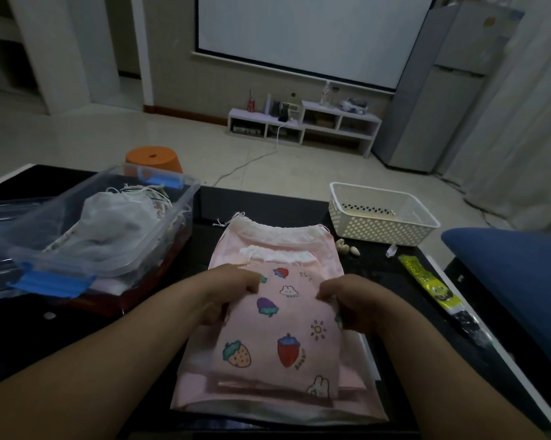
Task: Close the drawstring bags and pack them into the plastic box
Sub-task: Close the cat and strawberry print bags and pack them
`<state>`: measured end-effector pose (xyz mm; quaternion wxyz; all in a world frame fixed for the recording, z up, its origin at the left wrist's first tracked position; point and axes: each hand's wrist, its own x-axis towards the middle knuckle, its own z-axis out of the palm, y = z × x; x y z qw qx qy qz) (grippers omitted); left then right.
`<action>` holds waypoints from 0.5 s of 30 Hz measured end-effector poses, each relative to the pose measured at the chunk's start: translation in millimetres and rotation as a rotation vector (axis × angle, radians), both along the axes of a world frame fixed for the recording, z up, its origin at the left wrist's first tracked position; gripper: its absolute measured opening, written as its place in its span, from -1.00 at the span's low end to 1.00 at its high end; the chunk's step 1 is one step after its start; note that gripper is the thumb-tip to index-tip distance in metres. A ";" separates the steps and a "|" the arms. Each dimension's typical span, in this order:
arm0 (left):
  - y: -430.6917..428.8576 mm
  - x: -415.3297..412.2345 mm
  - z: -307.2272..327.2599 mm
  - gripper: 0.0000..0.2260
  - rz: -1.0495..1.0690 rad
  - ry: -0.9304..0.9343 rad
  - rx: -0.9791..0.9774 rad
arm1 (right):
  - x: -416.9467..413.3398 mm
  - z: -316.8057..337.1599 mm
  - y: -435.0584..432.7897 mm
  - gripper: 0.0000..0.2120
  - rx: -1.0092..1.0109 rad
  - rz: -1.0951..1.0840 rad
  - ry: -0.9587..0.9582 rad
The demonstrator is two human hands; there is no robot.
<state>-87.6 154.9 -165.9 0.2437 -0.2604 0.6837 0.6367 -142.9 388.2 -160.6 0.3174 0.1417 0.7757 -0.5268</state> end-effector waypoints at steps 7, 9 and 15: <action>6.9 -13.1 -20.4 -0.77 0.155 0.081 0.128 | -6.2 -22.8 -14.0 -0.57 -0.122 -0.122 0.044; 8.9 -15.2 -20.9 -0.65 0.137 0.117 0.147 | -8.2 -24.7 -19.2 -0.61 -0.140 -0.144 0.068; 9.6 -6.7 -14.0 -0.42 -0.005 0.113 0.290 | -13.9 -26.3 -19.7 -0.60 -0.273 -0.220 0.127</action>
